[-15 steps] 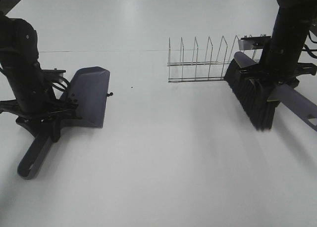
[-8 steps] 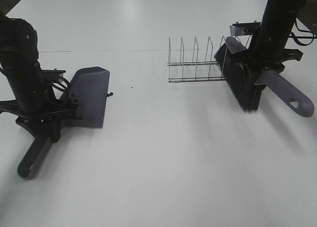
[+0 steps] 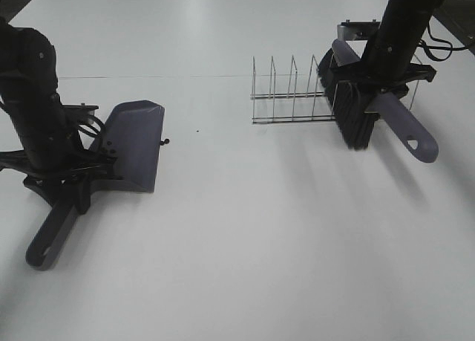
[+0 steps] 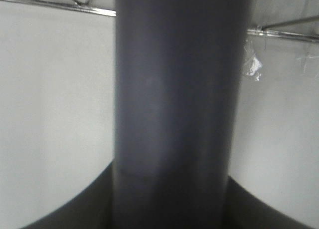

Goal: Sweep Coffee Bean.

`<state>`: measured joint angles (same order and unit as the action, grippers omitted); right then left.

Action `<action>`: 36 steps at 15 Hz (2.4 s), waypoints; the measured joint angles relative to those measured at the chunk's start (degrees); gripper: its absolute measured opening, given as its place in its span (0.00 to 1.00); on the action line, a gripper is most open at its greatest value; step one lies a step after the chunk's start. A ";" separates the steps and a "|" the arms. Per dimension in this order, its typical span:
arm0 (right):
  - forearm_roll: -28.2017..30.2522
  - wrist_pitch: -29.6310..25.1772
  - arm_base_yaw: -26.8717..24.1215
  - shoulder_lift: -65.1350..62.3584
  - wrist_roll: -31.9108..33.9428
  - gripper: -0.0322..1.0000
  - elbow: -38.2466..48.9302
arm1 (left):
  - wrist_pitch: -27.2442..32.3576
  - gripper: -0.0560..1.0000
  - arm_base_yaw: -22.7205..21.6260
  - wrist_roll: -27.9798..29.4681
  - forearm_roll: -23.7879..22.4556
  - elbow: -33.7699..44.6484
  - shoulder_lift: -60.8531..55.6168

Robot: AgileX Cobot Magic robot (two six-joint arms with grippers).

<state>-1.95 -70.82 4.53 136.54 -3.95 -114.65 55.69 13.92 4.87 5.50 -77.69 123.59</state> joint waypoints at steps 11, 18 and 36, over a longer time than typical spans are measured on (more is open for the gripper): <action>-1.26 0.69 0.00 1.15 0.63 0.44 -1.78 | 0.00 0.35 0.00 0.00 0.00 0.00 0.00; -4.70 0.92 0.00 -2.01 0.63 0.59 -5.96 | -0.17 0.35 0.00 1.09 1.49 0.00 0.00; -5.21 0.86 0.00 -26.64 1.78 0.59 13.35 | 1.78 0.64 -0.06 1.15 -4.93 -0.06 -11.69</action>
<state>-7.16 -69.96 4.53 109.89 -2.18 -101.30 57.47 13.87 6.02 0.57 -77.75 111.90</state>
